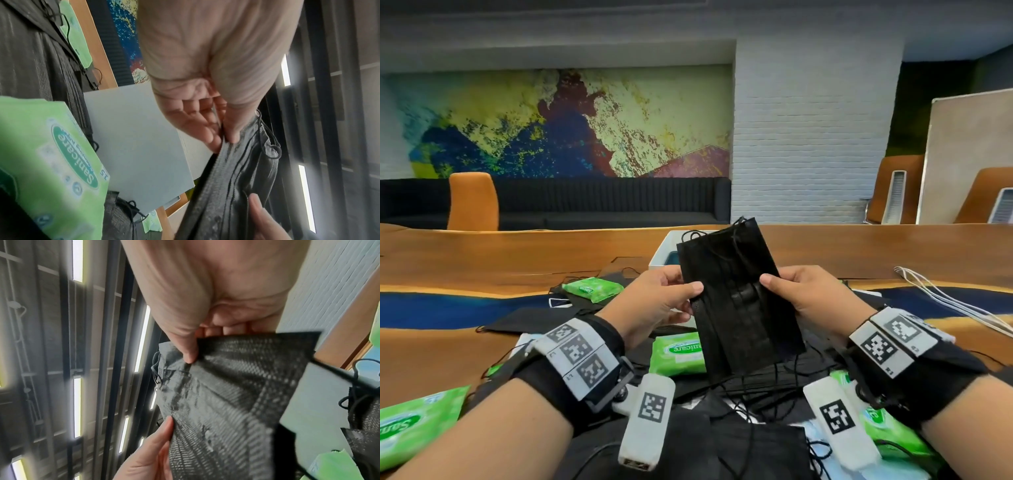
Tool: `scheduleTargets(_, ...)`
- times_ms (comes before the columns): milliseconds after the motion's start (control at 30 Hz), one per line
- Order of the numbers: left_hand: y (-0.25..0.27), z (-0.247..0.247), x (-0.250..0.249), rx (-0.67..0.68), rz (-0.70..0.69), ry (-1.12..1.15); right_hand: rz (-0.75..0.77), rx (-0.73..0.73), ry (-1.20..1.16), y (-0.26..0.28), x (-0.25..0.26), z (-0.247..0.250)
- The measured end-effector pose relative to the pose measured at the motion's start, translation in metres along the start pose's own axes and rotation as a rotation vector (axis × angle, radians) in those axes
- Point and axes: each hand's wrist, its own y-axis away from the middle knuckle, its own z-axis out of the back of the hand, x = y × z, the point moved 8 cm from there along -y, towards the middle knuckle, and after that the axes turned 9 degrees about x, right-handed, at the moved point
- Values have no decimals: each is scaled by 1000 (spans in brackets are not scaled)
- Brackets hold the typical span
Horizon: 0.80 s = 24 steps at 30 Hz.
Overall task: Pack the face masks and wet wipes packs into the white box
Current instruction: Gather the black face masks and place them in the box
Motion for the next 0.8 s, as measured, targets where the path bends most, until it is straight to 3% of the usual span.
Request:
scheduleTargets(100,-9,-8,2,11,-8,29,6,-12,-63,-2,-2,5)
scheduleTargets(200,-14,-16,-1,38,-25,47,30,71,-225,-3,-4,-2)
scheduleTargets(267,-13,-19,-5,46,-33,35,25,82,-159,-2,-7,-4)
scheduleTargets(367,-9,-5,-9,-2,1,-147,34,22,-161,4,-8,1)
scheduleTargets(433,-3,19,2,-35,134,-363,43,-8,-159,7,-7,6)
scheduleTargets(600,25,78,57,66,666,-947,52,7,-126,12,6,8)
scheduleTargets(700,36,108,68,-18,790,-1093,54,22,-98,11,14,3)
scheduleTargets(800,43,118,74,24,883,-1182,54,37,-102,9,19,-1)
